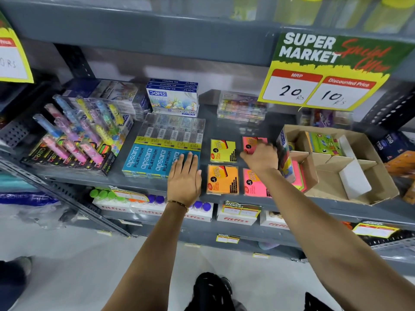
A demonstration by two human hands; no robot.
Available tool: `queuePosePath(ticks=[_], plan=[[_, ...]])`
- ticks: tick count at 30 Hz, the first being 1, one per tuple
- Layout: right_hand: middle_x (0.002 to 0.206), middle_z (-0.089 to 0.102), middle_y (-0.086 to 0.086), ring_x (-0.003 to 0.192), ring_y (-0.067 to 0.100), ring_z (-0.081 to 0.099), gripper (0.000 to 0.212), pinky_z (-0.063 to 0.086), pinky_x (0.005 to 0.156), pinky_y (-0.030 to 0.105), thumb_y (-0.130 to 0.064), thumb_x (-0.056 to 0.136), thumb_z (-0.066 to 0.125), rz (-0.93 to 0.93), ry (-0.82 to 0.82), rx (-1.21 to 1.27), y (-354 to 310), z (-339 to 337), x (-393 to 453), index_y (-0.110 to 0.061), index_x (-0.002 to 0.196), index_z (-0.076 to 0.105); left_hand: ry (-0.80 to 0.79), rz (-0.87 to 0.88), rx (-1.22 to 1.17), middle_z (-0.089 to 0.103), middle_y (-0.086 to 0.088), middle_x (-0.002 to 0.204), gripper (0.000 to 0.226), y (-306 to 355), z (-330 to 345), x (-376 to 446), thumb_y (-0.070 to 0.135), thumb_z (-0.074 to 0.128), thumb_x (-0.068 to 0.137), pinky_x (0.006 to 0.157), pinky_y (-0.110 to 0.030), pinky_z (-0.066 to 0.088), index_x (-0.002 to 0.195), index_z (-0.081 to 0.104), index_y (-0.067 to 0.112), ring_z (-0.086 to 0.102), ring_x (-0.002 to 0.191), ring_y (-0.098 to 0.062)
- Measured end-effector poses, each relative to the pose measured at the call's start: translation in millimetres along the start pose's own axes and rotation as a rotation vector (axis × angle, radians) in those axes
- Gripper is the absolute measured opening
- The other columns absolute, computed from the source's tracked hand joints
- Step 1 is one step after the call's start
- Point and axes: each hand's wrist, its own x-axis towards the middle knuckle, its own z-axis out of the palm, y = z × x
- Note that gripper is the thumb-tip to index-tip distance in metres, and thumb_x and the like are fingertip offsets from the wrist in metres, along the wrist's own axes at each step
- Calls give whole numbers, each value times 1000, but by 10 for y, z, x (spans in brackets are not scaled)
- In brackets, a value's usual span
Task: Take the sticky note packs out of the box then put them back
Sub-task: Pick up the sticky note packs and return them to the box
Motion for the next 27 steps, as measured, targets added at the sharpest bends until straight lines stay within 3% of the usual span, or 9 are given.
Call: queuePosePath(ticks=[7, 16, 23, 27], plan=[[110, 61, 21, 104, 39, 52, 61, 43, 93, 41, -51, 76, 60, -44, 50, 70, 280, 42, -652, -13, 124, 51, -12, 9, 11, 55, -19, 130, 52, -7, -4, -6, 29, 25, 94, 104, -51, 33, 127, 53, 0, 44, 123, -39], [140, 39, 25, 130, 42, 29, 62, 22, 113, 43, -48, 85, 57, 26, -35, 1, 311, 66, -1107, -11, 134, 44, -3, 15, 26, 56, -19, 129, 50, 4, -17, -10, 28, 28, 93, 104, -49, 30, 126, 54, -1, 46, 122, -39], [139, 41, 25, 128, 42, 36, 54, 36, 103, 48, -41, 90, 52, 3, 131, 92, 124, -58, -696, -4, 129, 45, -5, 9, 16, 56, -19, 129, 51, -2, -17, -4, 28, 28, 93, 103, -50, 31, 126, 54, -1, 46, 122, -39], [139, 36, 31, 128, 45, 34, 67, 37, 103, 48, -49, 88, 53, 82, -90, -10, -32, -43, -151, 1, 131, 39, -3, 8, -4, 56, -19, 129, 51, -1, -5, 1, 29, 27, 94, 103, -49, 32, 126, 54, 0, 46, 122, -38]])
